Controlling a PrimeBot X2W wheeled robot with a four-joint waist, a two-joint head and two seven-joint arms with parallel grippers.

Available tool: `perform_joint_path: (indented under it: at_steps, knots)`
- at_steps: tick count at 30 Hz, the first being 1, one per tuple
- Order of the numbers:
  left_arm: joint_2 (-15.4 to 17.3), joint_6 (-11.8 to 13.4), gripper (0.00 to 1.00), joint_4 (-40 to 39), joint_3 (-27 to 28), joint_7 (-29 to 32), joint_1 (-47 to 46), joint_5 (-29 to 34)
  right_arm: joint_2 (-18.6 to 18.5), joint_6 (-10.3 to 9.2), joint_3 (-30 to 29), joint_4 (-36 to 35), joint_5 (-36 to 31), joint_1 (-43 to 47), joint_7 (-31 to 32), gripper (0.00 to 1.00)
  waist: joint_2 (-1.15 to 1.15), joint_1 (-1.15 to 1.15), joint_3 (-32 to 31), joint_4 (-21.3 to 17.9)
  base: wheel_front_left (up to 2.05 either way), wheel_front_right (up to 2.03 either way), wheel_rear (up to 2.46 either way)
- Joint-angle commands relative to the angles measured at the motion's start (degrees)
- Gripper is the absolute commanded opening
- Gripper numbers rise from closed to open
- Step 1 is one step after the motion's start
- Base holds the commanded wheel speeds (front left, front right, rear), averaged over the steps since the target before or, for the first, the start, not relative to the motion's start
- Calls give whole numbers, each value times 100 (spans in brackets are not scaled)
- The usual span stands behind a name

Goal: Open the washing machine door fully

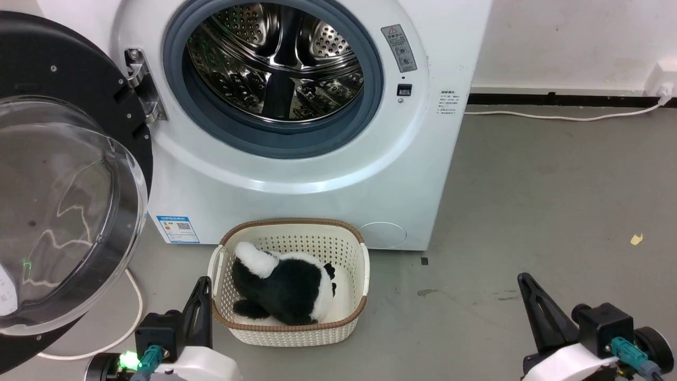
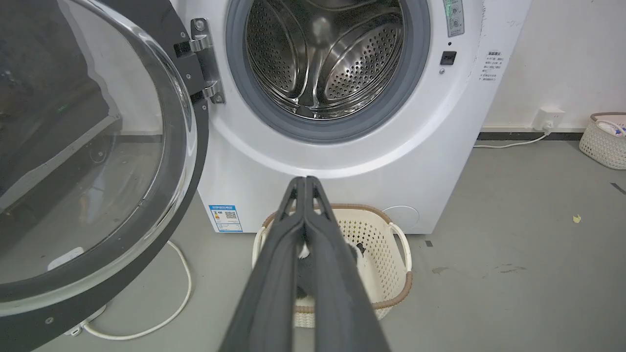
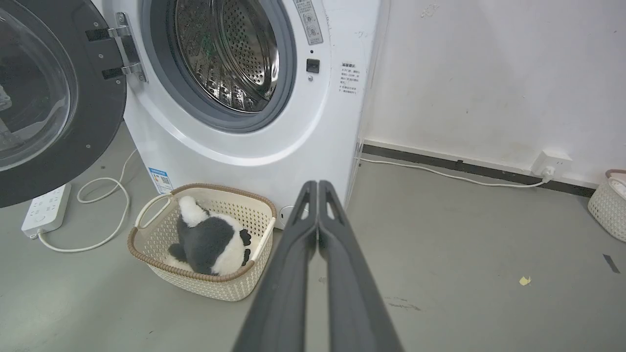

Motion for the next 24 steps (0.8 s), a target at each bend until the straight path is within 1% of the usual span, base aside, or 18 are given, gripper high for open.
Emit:
perform_joint_path:
  at_steps: [1,24]
  knots:
    - [-44,-33,0,-36,20,43,-97,67,20,4,13,-7,-32,-130,30,0,0,0,-1,-3,0,0,0]
    - [-103,-141,0,-136,148,311,-199,290,24,4,41,-10,-52,-251,300,0,0,0,-5,-43,0,0,0]
